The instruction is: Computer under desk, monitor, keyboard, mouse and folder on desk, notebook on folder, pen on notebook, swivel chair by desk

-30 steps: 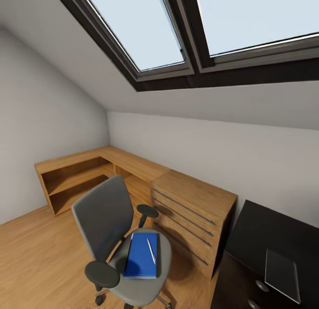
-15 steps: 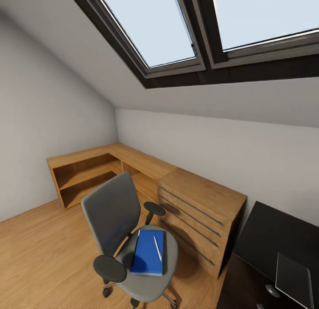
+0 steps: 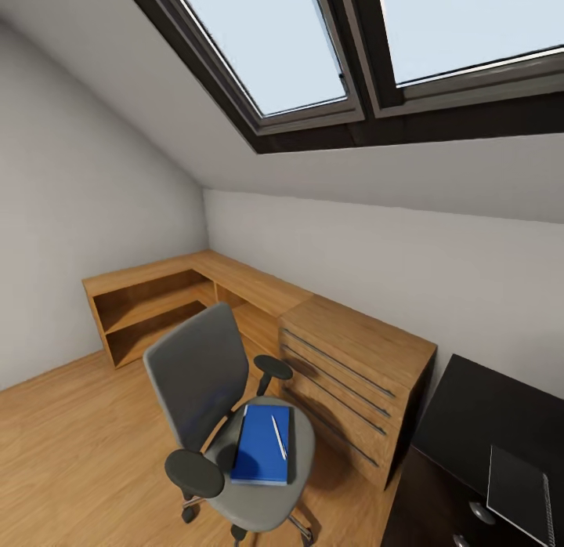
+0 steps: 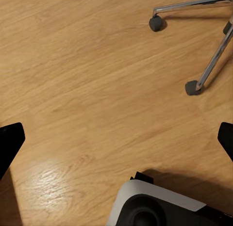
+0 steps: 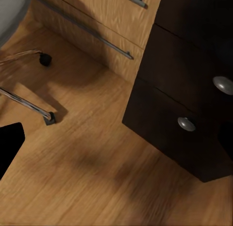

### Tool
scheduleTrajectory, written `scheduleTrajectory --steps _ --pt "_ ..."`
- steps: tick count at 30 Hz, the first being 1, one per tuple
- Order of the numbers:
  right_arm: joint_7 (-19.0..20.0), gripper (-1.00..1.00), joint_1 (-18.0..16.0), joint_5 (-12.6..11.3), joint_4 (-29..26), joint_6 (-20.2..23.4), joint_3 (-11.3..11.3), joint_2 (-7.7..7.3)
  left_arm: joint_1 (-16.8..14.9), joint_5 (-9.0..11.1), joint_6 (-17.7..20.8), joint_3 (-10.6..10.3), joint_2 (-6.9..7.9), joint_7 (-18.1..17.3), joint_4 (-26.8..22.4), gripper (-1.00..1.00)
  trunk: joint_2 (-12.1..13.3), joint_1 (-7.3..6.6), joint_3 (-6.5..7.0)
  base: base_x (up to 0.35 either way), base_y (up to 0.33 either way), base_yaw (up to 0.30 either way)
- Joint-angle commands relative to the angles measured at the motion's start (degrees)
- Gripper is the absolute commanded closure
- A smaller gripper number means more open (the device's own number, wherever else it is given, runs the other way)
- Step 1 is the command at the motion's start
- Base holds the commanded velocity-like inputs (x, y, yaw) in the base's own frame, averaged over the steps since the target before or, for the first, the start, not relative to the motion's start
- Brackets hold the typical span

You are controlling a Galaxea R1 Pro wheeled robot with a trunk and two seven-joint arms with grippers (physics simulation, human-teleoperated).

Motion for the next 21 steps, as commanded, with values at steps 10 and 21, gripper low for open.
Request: scheduleTrajectory --steps 10,21 --pt "-0.38 -1.0 -0.04 0.02 0.16 -0.15 0.46 0.22 -0.01 -0.06 0.0 -0.49 0.05 0.56 -0.06 -1.0 -0.09 0.02 -0.11 0.0 0.0 0.0" --pt "-0.49 -1.0 -0.04 -0.42 -0.72 -0.12 0.16 0.19 -0.04 -0.43 0.9 -0.94 -0.02 0.77 -0.63 -1.0 -0.09 0.02 -0.14 0.0 0.0 0.155"
